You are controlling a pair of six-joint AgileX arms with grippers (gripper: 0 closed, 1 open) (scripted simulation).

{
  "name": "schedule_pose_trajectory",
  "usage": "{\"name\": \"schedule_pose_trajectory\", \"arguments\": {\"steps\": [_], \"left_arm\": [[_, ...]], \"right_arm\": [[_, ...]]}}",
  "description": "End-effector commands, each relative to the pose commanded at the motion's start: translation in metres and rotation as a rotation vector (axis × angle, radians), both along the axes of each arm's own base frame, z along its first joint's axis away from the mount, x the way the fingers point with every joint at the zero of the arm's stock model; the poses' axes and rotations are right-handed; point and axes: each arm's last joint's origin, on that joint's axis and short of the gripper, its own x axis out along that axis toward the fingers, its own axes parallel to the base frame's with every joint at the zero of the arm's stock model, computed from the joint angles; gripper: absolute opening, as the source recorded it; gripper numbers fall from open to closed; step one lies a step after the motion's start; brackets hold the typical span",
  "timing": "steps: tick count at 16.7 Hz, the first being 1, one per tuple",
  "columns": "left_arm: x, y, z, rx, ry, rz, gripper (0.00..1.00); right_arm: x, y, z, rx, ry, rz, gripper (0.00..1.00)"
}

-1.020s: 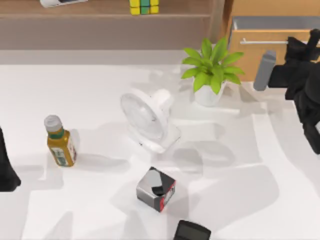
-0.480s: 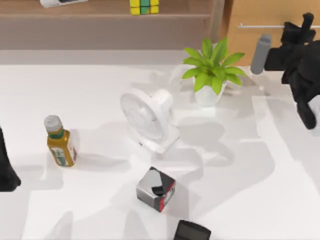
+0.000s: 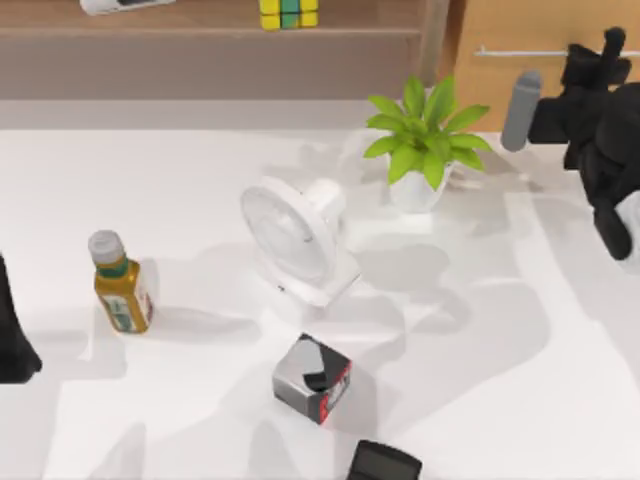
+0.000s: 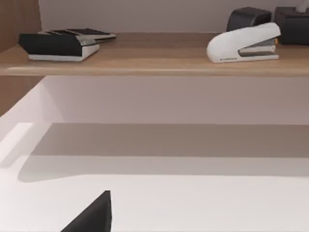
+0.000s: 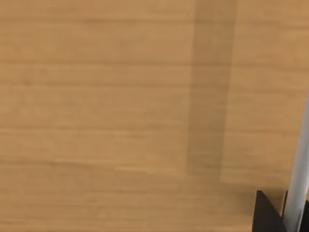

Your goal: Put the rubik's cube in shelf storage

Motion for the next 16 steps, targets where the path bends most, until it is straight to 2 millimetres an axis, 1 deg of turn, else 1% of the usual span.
{"name": "schedule_pose_trajectory", "arguments": {"steps": [10,11,16], "left_arm": [[0.0,0.0,0.0,0.0,0.0,0.0,1.0],[0.0,0.0,0.0,0.0,0.0,0.0,1.0],[0.0,0.0,0.0,0.0,0.0,0.0,1.0]], "right_arm": [[0.0,0.0,0.0,0.0,0.0,0.0,0.98],[0.0,0.0,0.0,0.0,0.0,0.0,1.0],[0.0,0.0,0.0,0.0,0.0,0.0,1.0]]}}
